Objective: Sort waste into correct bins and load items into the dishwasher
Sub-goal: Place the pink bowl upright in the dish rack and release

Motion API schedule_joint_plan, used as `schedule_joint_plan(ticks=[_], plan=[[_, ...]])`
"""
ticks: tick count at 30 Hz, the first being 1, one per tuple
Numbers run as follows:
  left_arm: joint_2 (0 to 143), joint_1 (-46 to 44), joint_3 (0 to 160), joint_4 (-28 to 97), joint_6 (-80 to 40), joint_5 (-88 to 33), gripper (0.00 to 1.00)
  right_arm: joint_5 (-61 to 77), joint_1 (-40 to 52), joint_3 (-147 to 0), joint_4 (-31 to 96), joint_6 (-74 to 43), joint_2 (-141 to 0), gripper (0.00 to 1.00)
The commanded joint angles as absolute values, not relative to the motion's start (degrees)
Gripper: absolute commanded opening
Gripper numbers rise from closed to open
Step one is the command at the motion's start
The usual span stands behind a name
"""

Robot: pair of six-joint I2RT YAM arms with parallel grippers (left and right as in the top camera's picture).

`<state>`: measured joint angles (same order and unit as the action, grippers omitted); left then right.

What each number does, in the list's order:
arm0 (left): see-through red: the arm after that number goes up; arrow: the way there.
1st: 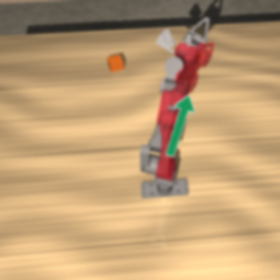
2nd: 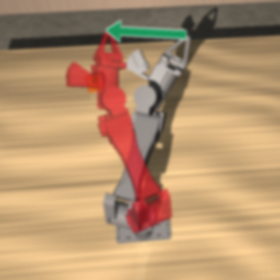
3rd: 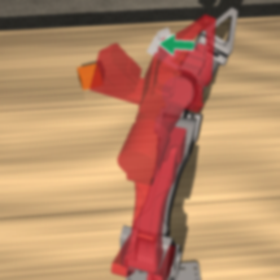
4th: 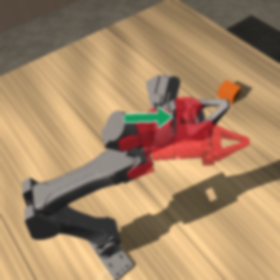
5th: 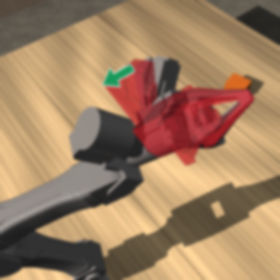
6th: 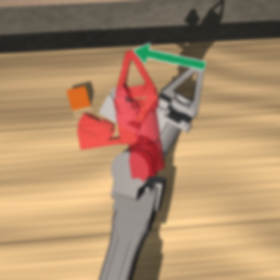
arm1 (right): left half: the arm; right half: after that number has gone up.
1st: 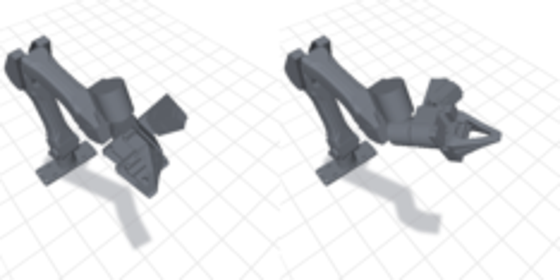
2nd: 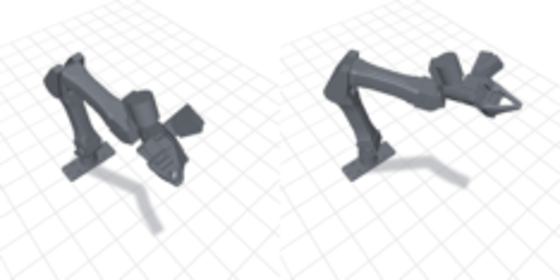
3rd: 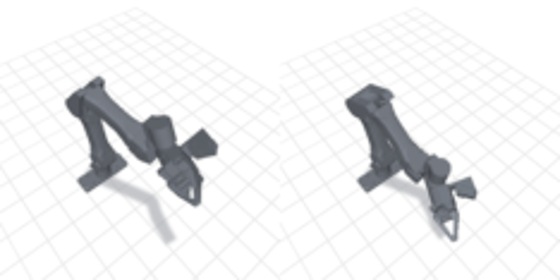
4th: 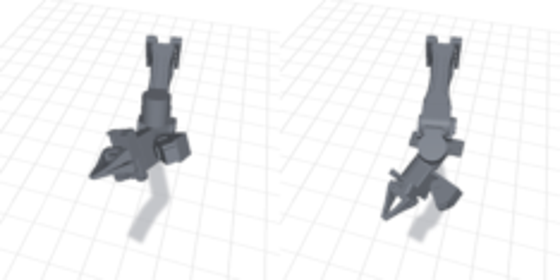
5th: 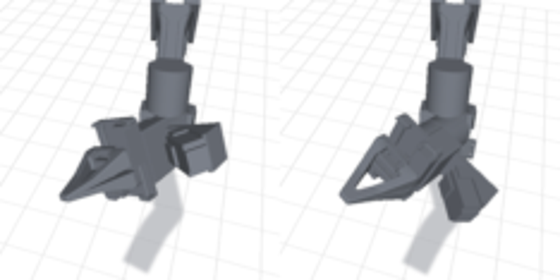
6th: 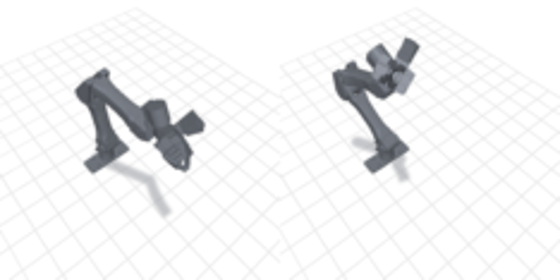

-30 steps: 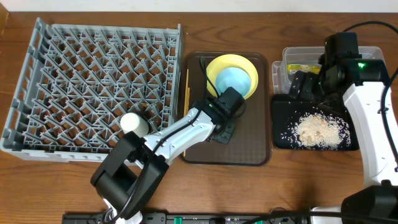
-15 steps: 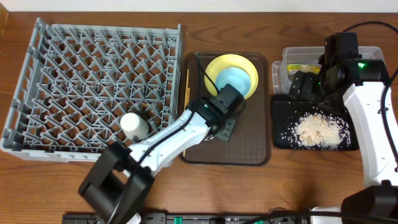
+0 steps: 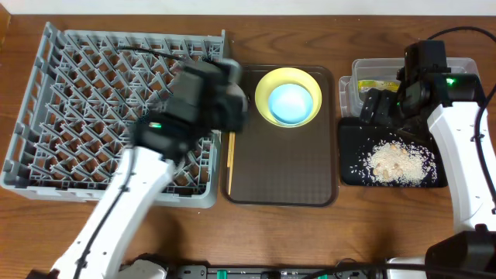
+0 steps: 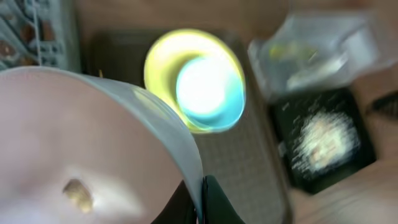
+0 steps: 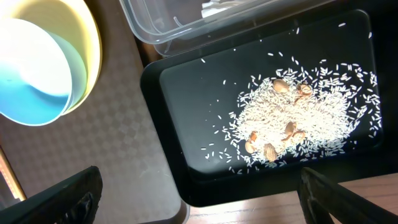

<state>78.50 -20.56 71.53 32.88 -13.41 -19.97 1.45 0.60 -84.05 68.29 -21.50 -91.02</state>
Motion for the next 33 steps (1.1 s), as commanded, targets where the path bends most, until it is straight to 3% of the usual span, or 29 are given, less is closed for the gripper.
schedule_joint_plan(ticks=[1, 6, 10, 33], plan=[[78.6, -10.5, 72.7, 30.3, -12.3, -41.0, 0.07, 0.7, 0.3, -84.3, 68.4, -22.3, -91.0, 0.98], [83.1, 4.4, 72.7, 22.7, -14.8, -63.7, 0.08, 0.7, 0.3, -84.3, 68.5, -22.3, -91.0, 0.98], [87.5, 10.0, 72.7, 19.2, -17.5, -70.9, 0.07, 0.7, 0.4, -84.3, 68.6, -22.3, -91.0, 0.98], [104.1, 20.8, 72.7, 9.2, -20.3, -83.5, 0.08, 0.7, 0.4, -84.3, 68.6, -22.3, -91.0, 0.97]])
